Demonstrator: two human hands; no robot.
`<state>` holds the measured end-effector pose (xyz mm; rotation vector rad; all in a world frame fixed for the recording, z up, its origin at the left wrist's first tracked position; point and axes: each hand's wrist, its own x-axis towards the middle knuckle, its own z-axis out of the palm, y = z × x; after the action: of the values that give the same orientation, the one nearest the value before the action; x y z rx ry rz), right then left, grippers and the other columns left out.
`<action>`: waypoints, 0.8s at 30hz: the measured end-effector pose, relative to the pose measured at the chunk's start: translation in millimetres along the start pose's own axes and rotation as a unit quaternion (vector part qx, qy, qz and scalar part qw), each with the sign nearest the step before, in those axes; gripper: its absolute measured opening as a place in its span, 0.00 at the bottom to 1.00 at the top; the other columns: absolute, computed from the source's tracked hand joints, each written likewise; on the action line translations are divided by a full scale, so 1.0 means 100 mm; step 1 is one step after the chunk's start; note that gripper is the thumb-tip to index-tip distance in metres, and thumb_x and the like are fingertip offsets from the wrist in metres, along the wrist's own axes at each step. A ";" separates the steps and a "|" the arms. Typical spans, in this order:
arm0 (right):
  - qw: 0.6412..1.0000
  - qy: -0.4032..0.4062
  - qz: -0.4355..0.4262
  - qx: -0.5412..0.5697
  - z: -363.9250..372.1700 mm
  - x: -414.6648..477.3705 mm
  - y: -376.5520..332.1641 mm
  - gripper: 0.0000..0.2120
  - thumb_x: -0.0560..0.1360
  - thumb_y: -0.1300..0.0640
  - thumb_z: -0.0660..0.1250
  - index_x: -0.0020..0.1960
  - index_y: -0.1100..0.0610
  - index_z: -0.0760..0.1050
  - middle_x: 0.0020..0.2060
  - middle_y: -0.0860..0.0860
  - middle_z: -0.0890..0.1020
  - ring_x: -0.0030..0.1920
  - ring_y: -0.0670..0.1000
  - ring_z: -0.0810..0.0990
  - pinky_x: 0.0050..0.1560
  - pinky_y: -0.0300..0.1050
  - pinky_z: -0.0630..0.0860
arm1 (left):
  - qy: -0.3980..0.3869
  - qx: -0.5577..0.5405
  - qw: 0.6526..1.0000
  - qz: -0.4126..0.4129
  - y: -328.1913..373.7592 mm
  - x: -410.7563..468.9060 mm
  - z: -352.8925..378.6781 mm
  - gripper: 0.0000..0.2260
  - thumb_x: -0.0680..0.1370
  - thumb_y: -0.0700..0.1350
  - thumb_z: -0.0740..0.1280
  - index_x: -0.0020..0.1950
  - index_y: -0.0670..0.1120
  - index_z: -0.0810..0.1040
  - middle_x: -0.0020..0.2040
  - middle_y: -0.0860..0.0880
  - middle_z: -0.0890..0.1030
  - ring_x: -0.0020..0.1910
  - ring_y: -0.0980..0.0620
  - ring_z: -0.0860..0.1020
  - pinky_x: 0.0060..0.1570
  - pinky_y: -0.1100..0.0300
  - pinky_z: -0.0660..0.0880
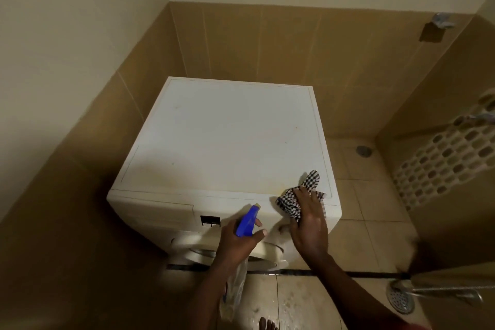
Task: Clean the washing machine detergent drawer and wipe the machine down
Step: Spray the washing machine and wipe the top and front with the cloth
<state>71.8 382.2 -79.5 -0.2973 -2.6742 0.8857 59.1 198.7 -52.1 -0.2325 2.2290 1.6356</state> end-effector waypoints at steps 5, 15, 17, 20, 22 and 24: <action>0.996 -0.059 -0.064 0.034 0.37 0.11 -0.47 0.31 0.67 0.61 0.60 0.71 0.58 0.70 0.71 0.54 0.71 0.75 0.55 0.63 0.77 0.47 0.49 | 0.047 -0.009 0.999 -0.011 -0.09 0.03 -0.29 0.08 0.69 0.42 0.78 0.40 0.46 0.79 0.35 0.51 0.80 0.33 0.54 0.77 0.33 0.70 0.73; 0.999 0.006 -0.027 0.028 0.35 -0.12 -0.30 0.38 0.63 0.76 0.66 0.72 0.58 0.69 0.72 0.53 0.70 0.76 0.53 0.60 0.76 0.57 0.55 | 0.147 -0.012 0.988 -0.053 -0.42 0.04 -0.93 0.10 0.70 0.46 0.77 0.46 0.44 0.81 0.40 0.48 0.82 0.41 0.49 0.80 0.40 0.62 0.73; 0.999 0.012 0.002 0.037 0.43 -0.08 -0.42 0.35 0.64 0.75 0.66 0.70 0.59 0.71 0.71 0.55 0.71 0.75 0.58 0.63 0.77 0.55 0.55 | 0.160 -0.027 0.985 -0.062 -0.45 0.02 -0.97 0.11 0.71 0.45 0.77 0.48 0.42 0.81 0.43 0.46 0.82 0.43 0.48 0.80 0.41 0.63 0.74; 0.996 -0.037 -0.045 0.065 0.64 0.01 -0.81 0.31 0.66 0.67 0.63 0.69 0.58 0.71 0.70 0.55 0.73 0.73 0.58 0.65 0.75 0.59 0.58 | 0.178 -0.044 0.980 -0.072 -0.50 0.02 -1.03 0.11 0.70 0.43 0.77 0.48 0.41 0.81 0.45 0.45 0.83 0.45 0.46 0.81 0.40 0.64 0.73; 0.990 -0.076 -0.095 0.074 0.79 0.04 -1.04 0.29 0.67 0.63 0.61 0.69 0.57 0.71 0.70 0.54 0.73 0.74 0.56 0.65 0.75 0.60 0.58 | 0.179 -0.049 0.980 -0.073 -0.49 0.03 -1.03 0.11 0.70 0.44 0.78 0.47 0.42 0.81 0.46 0.44 0.83 0.47 0.45 0.81 0.41 0.63 0.73; 0.985 -0.103 -0.121 0.072 0.89 0.07 -1.16 0.30 0.67 0.63 0.62 0.70 0.56 0.71 0.71 0.53 0.71 0.75 0.55 0.63 0.75 0.59 0.57 | 0.168 -0.046 0.982 -0.075 -0.46 0.04 -1.05 0.12 0.70 0.45 0.77 0.49 0.43 0.81 0.46 0.46 0.83 0.46 0.49 0.81 0.40 0.64 0.73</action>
<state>22.4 244.4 -75.5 0.1594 -2.7318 1.0741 51.2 85.7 -66.7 -0.7349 2.3045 1.7221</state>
